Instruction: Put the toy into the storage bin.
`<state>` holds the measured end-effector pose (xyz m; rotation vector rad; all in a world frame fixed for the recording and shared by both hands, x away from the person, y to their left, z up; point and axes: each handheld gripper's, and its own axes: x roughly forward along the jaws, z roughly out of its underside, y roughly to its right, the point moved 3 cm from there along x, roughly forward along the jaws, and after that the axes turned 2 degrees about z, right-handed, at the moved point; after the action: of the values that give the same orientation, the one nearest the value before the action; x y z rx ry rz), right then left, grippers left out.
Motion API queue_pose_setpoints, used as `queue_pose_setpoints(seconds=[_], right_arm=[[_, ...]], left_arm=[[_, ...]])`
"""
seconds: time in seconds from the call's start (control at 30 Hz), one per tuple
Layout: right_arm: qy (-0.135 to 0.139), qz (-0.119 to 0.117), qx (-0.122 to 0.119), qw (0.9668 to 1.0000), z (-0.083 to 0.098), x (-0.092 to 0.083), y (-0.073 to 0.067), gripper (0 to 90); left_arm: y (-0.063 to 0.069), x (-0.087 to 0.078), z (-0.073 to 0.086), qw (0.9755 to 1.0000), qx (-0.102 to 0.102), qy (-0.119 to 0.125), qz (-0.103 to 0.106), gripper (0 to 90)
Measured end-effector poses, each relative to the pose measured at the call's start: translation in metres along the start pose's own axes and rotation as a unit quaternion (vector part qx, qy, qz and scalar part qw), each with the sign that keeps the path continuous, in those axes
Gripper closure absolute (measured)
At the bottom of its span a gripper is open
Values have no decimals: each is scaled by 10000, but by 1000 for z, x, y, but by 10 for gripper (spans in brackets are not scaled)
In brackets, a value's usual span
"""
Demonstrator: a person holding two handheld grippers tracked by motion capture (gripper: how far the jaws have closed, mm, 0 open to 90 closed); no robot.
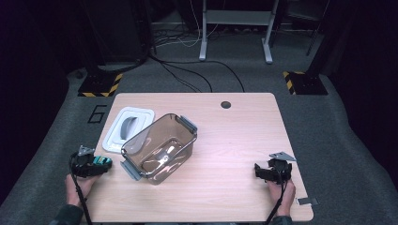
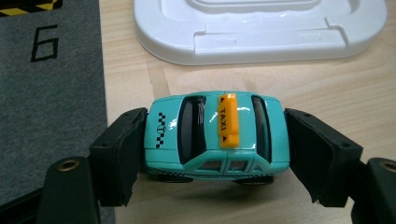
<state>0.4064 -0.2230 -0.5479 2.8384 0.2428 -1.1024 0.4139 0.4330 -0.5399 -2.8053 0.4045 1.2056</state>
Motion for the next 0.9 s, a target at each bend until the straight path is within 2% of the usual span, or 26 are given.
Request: queue_pose_setpoints(seconds=[0.27,0.33,0.57,0.9], right_arm=[[0,0,0,10000,0,0,0,104],[0,0,0,10000,0,0,0,104],[0,-2,1,10000,0,0,0,104],[-37,1,2,10000,0,1,0,62]], left_arm=[[2,-10,-13,9999,19,128,105,244],[3,-12,-17,9999,101,95,99,244],[6,-18,-30,9996,158,102,201,244],[15,-29,-59,9986,402,169,285,244]])
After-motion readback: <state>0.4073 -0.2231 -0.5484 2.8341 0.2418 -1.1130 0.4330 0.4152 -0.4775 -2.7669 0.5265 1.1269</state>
